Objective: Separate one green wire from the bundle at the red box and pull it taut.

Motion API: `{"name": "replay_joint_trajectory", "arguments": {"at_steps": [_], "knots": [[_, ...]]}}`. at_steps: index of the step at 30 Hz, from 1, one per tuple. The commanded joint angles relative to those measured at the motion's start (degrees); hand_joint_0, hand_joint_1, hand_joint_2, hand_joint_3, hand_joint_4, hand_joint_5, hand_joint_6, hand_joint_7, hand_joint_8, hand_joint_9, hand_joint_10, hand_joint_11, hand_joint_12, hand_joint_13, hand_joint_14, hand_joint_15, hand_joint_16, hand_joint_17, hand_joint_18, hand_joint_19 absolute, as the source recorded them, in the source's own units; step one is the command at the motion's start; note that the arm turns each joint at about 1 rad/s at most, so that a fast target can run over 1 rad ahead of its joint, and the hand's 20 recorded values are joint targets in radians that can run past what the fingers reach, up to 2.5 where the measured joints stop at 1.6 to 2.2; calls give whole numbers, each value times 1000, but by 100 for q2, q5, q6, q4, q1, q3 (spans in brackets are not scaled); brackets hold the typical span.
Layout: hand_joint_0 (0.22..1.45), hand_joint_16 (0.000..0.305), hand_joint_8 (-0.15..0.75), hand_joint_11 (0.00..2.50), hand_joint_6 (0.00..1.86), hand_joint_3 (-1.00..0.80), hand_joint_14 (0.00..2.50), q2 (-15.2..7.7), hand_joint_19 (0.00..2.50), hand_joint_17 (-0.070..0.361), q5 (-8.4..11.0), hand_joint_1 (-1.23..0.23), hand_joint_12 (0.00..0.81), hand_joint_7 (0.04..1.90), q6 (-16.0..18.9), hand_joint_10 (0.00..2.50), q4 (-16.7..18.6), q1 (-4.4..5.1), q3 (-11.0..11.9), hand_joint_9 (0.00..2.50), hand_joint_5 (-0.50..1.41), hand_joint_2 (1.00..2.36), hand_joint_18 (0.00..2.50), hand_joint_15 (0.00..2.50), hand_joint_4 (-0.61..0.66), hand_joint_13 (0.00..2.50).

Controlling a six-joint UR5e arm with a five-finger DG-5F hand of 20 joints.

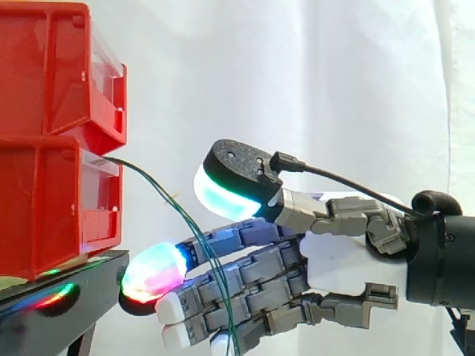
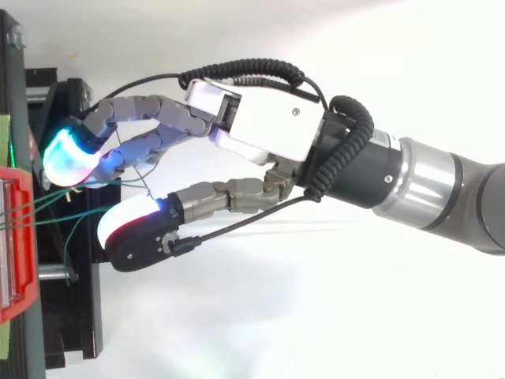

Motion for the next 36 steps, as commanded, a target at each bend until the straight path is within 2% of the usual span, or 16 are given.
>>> {"name": "replay_joint_trajectory", "arguments": {"at_steps": [1,3,10,14,18,29,31,36], "knots": [[528,51,281,280,503,-500,10,2,647,115,-4,-598,348,775,41,10,-2,2,2,801,-174,1000,651,266,285,750],[530,51,283,280,503,-500,10,-7,640,114,-13,-598,346,874,41,10,16,2,2,812,-154,1000,656,268,314,748],[535,51,284,289,504,-500,12,11,643,114,-13,-601,345,1031,226,11,-55,2,2,798,-148,1000,657,269,253,749],[539,50,280,291,504,-500,10,29,642,113,-101,-605,344,1058,481,11,-345,-6,20,796,-144,1000,655,267,250,749],[558,49,275,295,504,-455,12,29,647,111,-136,-603,336,1090,621,11,-433,2,55,797,-136,1005,644,277,227,746],[561,49,273,291,504,-451,13,29,649,111,-145,-603,335,1101,674,11,-433,-6,151,802,-135,1004,648,277,215,747],[564,49,276,303,504,-444,11,29,648,110,-171,-605,336,1112,674,11,-521,-15,222,805,-133,1005,648,283,214,750],[576,49,272,314,504,-413,11,37,650,109,-171,-610,332,1171,674,12,-626,2,231,810,-127,1007,646,278,192,749]]}}
